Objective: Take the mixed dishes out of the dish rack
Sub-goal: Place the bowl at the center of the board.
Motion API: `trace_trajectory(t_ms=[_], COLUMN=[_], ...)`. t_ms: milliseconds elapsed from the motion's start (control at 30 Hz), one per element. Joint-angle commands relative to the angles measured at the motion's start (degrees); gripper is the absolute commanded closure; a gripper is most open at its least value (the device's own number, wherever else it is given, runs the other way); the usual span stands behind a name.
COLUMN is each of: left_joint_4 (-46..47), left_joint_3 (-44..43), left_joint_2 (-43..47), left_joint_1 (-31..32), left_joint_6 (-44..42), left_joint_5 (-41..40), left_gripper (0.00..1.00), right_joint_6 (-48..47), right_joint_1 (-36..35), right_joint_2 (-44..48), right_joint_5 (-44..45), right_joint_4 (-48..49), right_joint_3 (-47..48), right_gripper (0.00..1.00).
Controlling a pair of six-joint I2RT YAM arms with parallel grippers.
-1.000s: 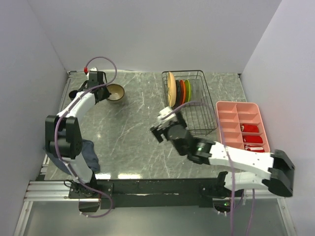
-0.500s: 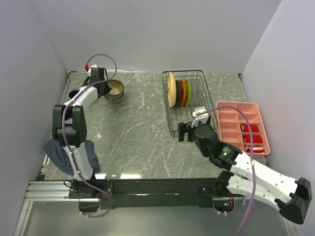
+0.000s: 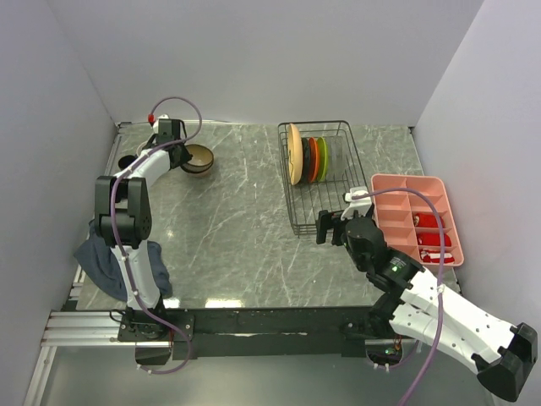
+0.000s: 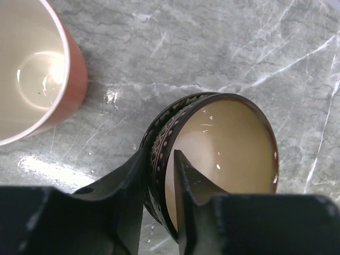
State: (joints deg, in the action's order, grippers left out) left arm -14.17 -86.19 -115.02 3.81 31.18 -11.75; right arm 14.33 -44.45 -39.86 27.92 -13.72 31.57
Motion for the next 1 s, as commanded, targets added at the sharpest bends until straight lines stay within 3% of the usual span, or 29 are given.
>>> trace_trajectory(t_ms=[0,200,400,567,800,967], left_joint_4=[3.19,2.49,1.96,2.05,1.69,1.69], left_joint_3=[-1.17,0.23,2.78,4.37,4.37,4.81], left_joint_2=[1.46,4.19,7.88,9.38,7.62,6.39], left_joint_1=[0.05,0.05,0.05,-1.09,-1.97,-2.76], left_joint_6=[0.55,0.20,1.51,3.71,5.47,6.26], left_joint_5=[-0.03,-0.47,-0.12,2.34,4.45,5.07], left_gripper=[0.65,0.50,0.50,0.57,0.79,0.83], right_joint_6=[0.53,0.53,1.05,1.49,2.11,2.64], right_joint_1=[0.68,1.03,1.29,1.29,1.47,1.38], right_joint_2=[0.04,1.09,1.53,1.97,3.03,4.08], right_joint_5=[-0.85,-1.55,-2.35,-2.43,-2.35,-2.17], right_joint_4=[1.50,1.59,1.59,1.41,0.71,0.09], right_joint_3=[0.33,-0.28,-0.81,-0.90,-1.42,-2.13], right_gripper=[0.00,0.00,0.00,0.00,0.00,0.00])
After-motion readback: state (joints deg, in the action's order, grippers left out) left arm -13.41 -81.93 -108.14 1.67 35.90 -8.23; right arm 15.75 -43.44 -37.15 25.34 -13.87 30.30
